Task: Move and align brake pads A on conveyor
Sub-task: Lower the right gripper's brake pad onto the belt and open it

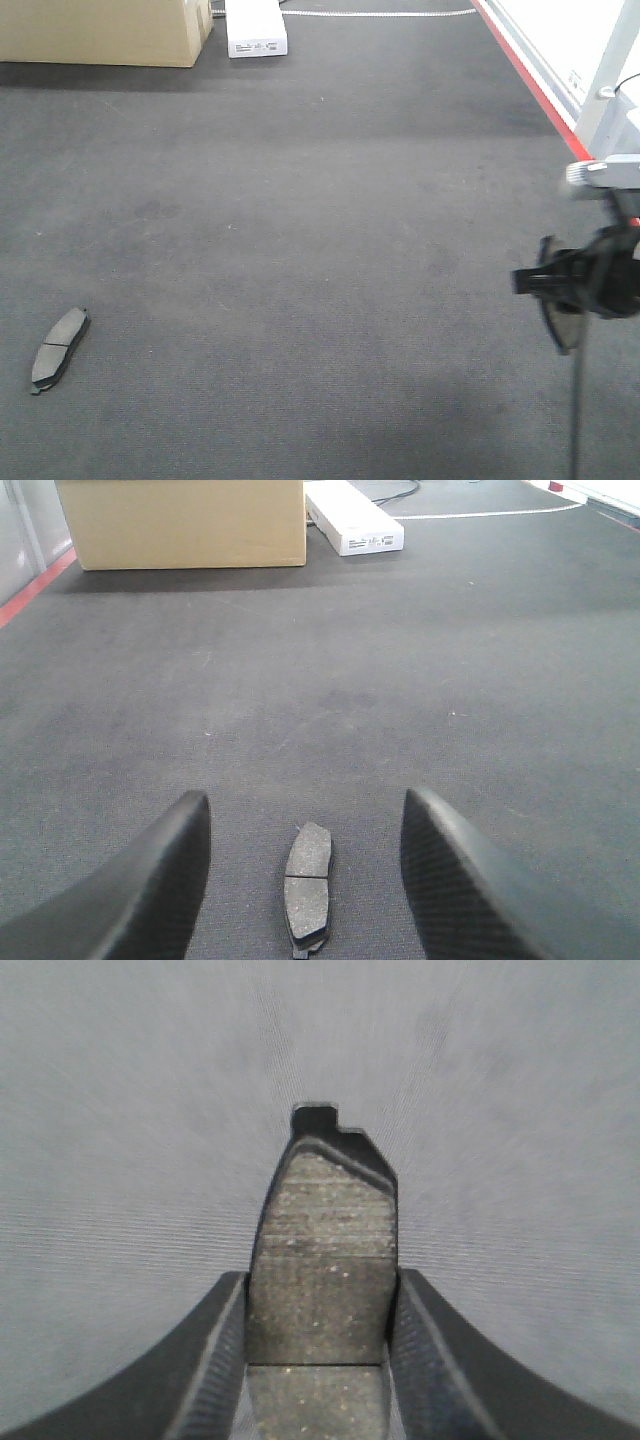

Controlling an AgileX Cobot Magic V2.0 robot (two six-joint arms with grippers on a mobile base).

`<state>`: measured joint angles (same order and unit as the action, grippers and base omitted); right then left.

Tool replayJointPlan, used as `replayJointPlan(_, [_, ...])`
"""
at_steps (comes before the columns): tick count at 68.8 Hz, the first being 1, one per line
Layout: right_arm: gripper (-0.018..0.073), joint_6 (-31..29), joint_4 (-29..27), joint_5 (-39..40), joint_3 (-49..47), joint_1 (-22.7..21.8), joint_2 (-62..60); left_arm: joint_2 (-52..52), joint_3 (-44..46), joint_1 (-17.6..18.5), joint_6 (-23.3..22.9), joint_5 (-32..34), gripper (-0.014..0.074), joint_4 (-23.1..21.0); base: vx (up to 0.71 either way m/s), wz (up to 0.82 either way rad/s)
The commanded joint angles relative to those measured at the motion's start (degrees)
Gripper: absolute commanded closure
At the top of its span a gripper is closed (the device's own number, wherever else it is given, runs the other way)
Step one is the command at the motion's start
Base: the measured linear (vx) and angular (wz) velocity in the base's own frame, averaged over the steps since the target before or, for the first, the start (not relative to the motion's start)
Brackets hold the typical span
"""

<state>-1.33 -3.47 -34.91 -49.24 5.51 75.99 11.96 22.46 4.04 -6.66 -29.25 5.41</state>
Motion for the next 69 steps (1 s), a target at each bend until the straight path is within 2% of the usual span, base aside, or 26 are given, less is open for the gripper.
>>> replayJointPlan(1, [0.0526,-0.58,0.11,3.77,-4.07,-0.03,4.8,0.59,1.27,0.14,-0.31,4.51,0.0202,0.0,0.0,0.0])
replayJointPlan(21, [0.045,-0.63,-0.12,3.44,-11.27,-0.03,19.67,0.59,1.27,0.14,-0.31,4.51,0.0202,0.0,0.0,0.0])
replayJointPlan(32, [0.0361,-0.63,-0.16,3.14,-13.07,-0.03,25.03,0.59,1.27,0.14,-0.31,4.51,0.0202,0.0,0.0,0.0])
replayJointPlan(39, [0.027,-0.58,0.01,3.27,-13.33,-0.03,27.3,0.59,1.27,0.14,-0.31,4.51,0.0202,0.0,0.0,0.0])
replayJointPlan(52, [0.0131,-0.58,0.01,4.68,-13.68,-0.09,25.76,0.59,1.27,0.14,-0.31,4.51,0.0202,0.0,0.0,0.0])
replayJointPlan(69, [0.0121,-0.63,0.96,7.22,-10.7,-0.09,13.51,0.59,1.27,0.14,-0.31,4.51,0.0202,0.0,0.0,0.0])
